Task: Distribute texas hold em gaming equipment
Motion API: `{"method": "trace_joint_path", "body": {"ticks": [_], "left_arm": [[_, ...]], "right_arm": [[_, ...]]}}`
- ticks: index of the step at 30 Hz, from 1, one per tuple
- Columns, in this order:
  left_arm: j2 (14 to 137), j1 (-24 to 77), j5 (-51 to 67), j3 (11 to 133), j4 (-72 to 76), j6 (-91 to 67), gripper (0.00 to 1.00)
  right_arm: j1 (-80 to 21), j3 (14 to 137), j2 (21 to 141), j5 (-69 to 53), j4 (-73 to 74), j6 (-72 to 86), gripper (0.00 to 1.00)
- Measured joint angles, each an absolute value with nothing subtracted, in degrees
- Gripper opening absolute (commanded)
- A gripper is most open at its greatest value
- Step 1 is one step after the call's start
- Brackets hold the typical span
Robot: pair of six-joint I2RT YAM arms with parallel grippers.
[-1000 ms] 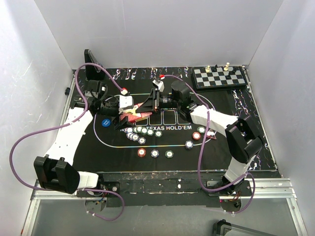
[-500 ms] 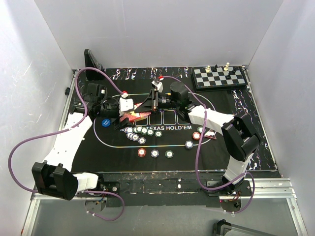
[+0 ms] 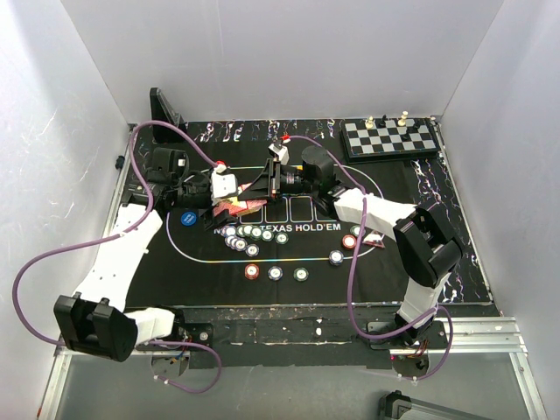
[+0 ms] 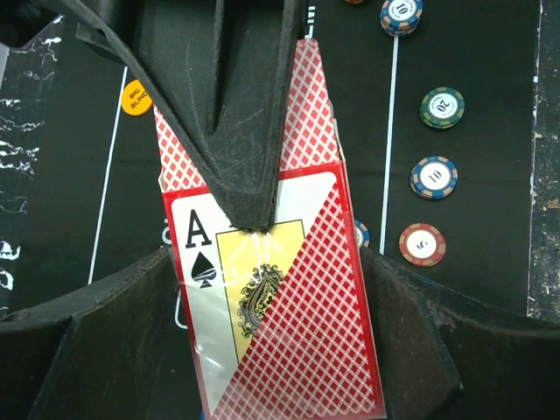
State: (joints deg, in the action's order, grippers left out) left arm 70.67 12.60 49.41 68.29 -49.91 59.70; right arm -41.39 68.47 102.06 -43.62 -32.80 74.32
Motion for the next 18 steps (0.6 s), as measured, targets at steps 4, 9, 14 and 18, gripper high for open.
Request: {"method": "trace_joint_path", "body": {"ticks": [4,9,14,18], "left_arm": [[70.2,12.6,49.6,68.3,-50.8,60.6,0.65],[71.4,12.5,49.3,69.1,-52.4,61.5,0.50],[72.1,12.5,49.2,69.5,-53.7,62.0,0.21],[72.9,12.6,49.1,70.6,-56.1,62.4,0.19]], "right_arm": [[-41.4,68.5,102.1,-43.5,-32.8,74.2,0.01],[-41.8,68.3,102.1,-43.2,-32.6,73.5,0.06],[-41.9,68.0,102.1,-43.0,-31.9,73.2,0.36],[-42.0,67.7,101.9,-43.7,-31.5,72.6,0.48]]}}
